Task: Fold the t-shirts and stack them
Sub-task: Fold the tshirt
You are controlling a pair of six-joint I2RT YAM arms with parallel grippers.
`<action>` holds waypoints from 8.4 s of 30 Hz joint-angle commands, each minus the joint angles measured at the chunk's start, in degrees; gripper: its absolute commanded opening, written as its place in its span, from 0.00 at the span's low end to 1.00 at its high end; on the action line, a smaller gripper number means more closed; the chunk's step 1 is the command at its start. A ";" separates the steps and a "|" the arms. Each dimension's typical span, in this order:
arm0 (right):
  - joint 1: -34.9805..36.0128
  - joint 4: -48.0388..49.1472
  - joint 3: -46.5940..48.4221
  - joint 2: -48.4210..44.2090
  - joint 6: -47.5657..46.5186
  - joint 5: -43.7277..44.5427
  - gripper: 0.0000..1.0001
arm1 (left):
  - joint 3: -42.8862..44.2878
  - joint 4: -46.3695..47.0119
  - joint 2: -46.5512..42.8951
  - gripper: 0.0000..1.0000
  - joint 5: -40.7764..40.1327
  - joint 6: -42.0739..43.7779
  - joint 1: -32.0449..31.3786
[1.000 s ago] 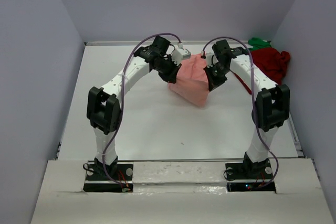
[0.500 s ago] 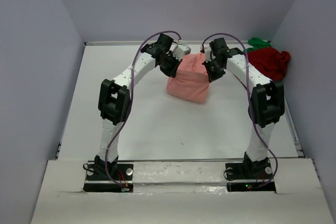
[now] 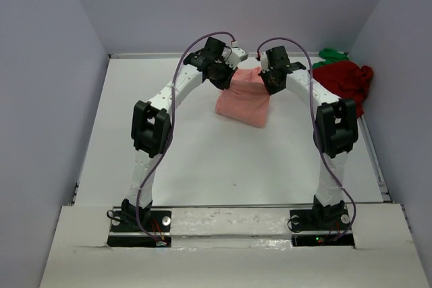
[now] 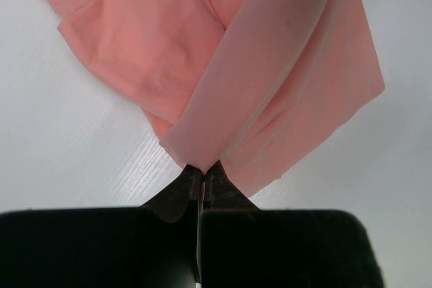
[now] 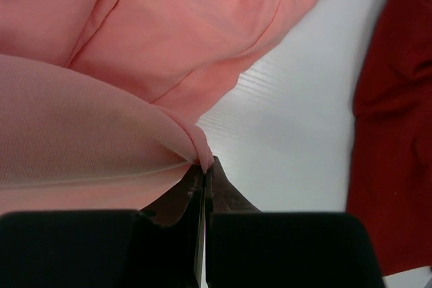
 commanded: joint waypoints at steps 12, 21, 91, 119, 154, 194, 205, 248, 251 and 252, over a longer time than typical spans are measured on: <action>-1.02 17.64 4.47 6.36 -7.32 12.94 0.00 | 9.13 8.56 6.63 0.00 -8.47 -0.44 0.98; -1.02 23.45 4.38 7.42 -8.29 14.79 0.00 | 9.14 14.73 7.07 0.00 -12.43 -0.27 0.98; 9.09 77.33 -10.45 24.30 -77.72 19.55 1.00 | -54.41 25.11 -50.76 0.55 -27.99 -2.55 30.86; 17.44 32.77 -38.95 -19.03 -53.21 13.82 1.00 | -59.24 26.07 -57.70 0.60 -21.22 -3.34 31.12; 17.44 63.89 -9.85 20.78 -66.75 26.66 1.00 | -61.79 27.13 -57.09 0.60 -16.39 -2.73 31.12; 2.23 -14.76 19.41 -0.58 -7.85 -5.13 0.99 | -58.72 24.05 -55.68 0.63 -8.13 -3.69 31.12; 2.23 -16.36 22.99 8.89 -8.91 -11.66 0.99 | -59.68 24.05 -55.68 0.63 -7.51 -3.25 31.12; -1.11 -23.47 31.72 25.17 -3.37 -24.93 0.75 | -60.21 23.70 -53.22 0.64 -7.07 -2.02 31.03; -1.11 -26.11 31.28 26.05 -5.65 -23.71 0.76 | -61.26 24.05 -54.45 0.64 -6.98 -1.94 31.12; -1.11 -26.11 31.02 26.05 -6.44 -23.70 0.77 | -61.44 24.14 -54.45 0.64 -7.16 -1.85 31.12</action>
